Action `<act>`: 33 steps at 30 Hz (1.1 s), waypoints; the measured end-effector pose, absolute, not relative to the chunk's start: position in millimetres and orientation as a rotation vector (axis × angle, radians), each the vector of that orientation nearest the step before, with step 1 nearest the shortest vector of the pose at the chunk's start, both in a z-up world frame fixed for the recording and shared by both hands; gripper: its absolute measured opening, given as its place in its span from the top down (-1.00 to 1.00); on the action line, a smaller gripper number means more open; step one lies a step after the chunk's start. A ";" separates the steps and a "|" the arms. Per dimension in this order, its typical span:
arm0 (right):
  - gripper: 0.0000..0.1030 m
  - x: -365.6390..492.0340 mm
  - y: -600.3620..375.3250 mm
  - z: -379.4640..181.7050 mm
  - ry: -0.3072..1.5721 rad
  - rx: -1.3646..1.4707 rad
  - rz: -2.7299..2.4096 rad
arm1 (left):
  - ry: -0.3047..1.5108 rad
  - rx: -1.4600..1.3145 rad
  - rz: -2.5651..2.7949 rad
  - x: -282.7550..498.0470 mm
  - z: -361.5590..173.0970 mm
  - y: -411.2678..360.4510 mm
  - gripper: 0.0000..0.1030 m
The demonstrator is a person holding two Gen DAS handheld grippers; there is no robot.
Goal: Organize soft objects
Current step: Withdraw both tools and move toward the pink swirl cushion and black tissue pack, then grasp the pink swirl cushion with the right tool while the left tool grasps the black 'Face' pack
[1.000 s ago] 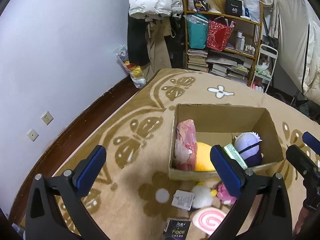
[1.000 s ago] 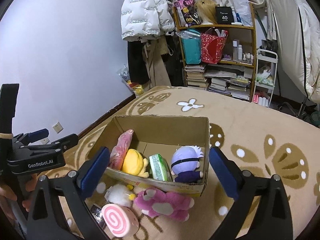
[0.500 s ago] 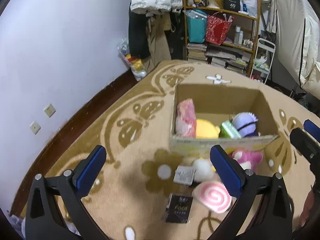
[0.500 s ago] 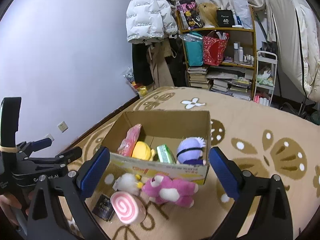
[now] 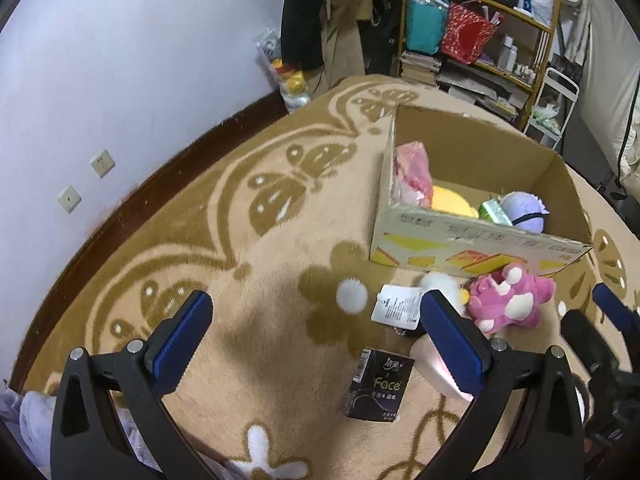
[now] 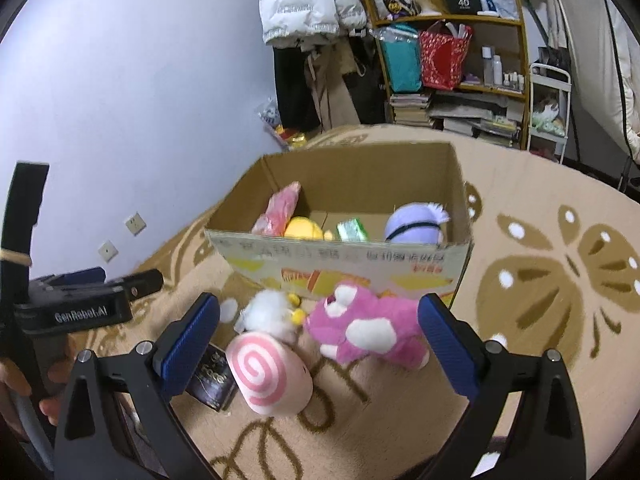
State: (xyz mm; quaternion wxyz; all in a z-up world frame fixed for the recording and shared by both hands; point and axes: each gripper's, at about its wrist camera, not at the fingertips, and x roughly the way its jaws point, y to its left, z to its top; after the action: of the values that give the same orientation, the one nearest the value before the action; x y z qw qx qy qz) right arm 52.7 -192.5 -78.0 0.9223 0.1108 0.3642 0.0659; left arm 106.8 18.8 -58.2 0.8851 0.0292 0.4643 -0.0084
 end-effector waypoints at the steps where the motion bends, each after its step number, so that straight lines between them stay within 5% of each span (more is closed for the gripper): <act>1: -1.00 52.8 -190.4 -81.9 0.755 0.220 0.136 | 0.980 0.054 -0.016 108.3 -62.3 20.2 -0.99; 33: -0.88 64.1 -143.5 -140.1 0.914 0.079 0.255 | 1.286 0.055 -0.017 127.8 -145.8 11.3 -0.99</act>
State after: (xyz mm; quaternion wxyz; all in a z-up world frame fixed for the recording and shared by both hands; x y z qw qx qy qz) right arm 64.1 -143.5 -140.1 0.8887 0.0379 0.4401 0.1229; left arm 127.8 11.3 -145.8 0.7998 0.0258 0.5997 -0.0081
